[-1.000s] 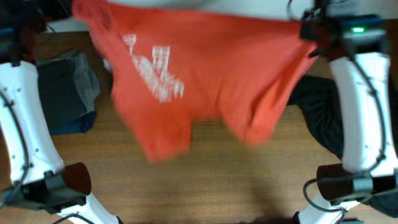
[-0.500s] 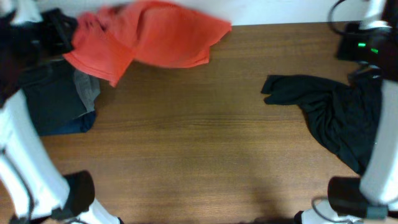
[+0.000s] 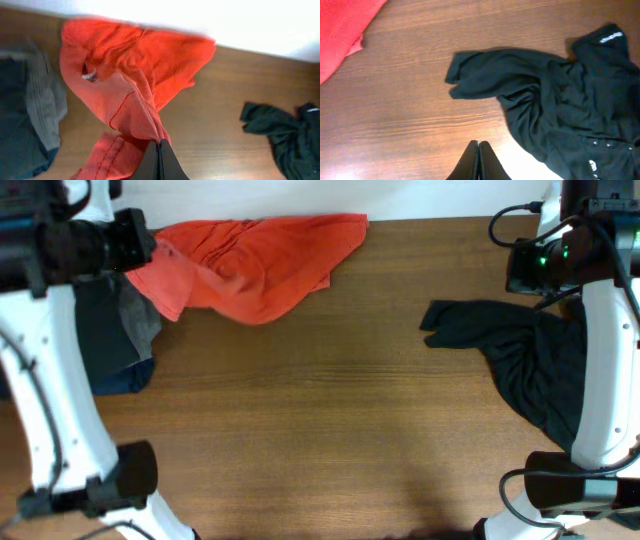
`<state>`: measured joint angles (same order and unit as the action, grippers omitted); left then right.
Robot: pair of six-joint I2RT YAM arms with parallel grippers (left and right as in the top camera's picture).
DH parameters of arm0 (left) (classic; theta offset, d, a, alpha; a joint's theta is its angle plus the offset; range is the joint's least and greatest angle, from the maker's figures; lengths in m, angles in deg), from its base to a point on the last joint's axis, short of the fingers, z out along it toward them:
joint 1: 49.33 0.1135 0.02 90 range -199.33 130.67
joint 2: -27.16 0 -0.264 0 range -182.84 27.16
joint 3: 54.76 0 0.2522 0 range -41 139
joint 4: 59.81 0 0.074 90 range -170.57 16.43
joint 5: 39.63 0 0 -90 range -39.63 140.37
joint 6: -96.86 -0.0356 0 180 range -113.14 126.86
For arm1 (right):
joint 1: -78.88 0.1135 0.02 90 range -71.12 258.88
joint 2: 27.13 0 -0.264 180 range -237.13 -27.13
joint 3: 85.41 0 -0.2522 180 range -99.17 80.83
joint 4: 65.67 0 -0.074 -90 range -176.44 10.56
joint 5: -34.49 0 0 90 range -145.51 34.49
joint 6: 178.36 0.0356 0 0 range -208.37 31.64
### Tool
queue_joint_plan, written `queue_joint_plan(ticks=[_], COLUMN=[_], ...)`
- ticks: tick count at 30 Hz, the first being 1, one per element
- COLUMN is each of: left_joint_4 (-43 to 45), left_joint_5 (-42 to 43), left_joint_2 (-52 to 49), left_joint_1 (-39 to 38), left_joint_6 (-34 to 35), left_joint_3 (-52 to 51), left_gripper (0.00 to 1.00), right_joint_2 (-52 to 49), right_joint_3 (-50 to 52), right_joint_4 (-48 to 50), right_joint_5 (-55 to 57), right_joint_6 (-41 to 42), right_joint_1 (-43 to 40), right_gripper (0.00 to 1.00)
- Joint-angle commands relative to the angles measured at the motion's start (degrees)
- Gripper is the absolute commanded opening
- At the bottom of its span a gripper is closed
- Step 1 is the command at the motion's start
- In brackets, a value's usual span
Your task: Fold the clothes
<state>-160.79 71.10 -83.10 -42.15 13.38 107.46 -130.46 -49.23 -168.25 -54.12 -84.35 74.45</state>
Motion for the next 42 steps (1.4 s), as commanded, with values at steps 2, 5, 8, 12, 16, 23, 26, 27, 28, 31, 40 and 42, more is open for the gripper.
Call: queue_joint_plan(ticks=[2,5,8,12,16,23,26,27,28,31,40,42], left_joint_4=[4.3,11.6,22.2,27.8,26.9,26.7,25.0,24.6,24.1,24.8,29.5,32.0], left_joint_5=[8.3,14.2,13.9,13.6,7.7,5.7,4.9,4.9,4.8,-2.0,-9.1,-10.1], left_joint_2=[12.4,19.2,24.9,26.2,24.0,15.1,11.2,10.4,8.8,5.3,11.1,12.5], left_joint_1=[-0.1,-0.1,-0.1,0.0,-0.1,-0.1,-0.3,-0.5,-1.2,-3.8,-13.8,-15.2], left_joint_6=[-1.7,-1.6,-0.8,1.6,1.6,1.7,1.7,1.7,1.5,1.3,-0.6,-0.6], left_joint_3=[3.7,3.7,3.7,3.7,3.5,3.5,3.5,3.5,3.5,3.5,3.7,3.7], left_gripper=[0.00,0.00,0.00,0.00,0.00,0.00,0.00,0.00,0.00,0.00,0.00,0.01], right_joint_2=[3.2,6.0,9.2,10.8,10.8,10.7,10.5,10.3,10.1,9.9,9.9,9.8], right_joint_3=[-0.2,-0.2,-0.2,-0.2,-0.2,1.9,5.4,6.3,8.0,12.0,12.9,12.9], right_joint_4=[-1.2,-1.2,-1.3,-2.5,-3.0,-3.1,-2.7,-2.5,-2.3,-1.3,-0.2,0.8], right_joint_5=[-5.2,-7.5,-7.5,-8.4,-8.2,-8.7,-8.6,-8.7,-8.7,-11.8,-13.2,-13.2], right_joint_6=[-2.4,-4.1,-5.3,-8.5,-9.8,-9.8,-9.8,-9.8,-9.8,-13.2,-14.7,-14.7], right_joint_1=[0.3,2.2,7.7,18.5,25.9,31.4,32.6,32.6,32.6,32.7,34.6,36.6], right_gripper=[0.04,0.05,0.09,0.22,0.41,0.43,0.43,0.43,0.43,0.43,0.43,0.43])
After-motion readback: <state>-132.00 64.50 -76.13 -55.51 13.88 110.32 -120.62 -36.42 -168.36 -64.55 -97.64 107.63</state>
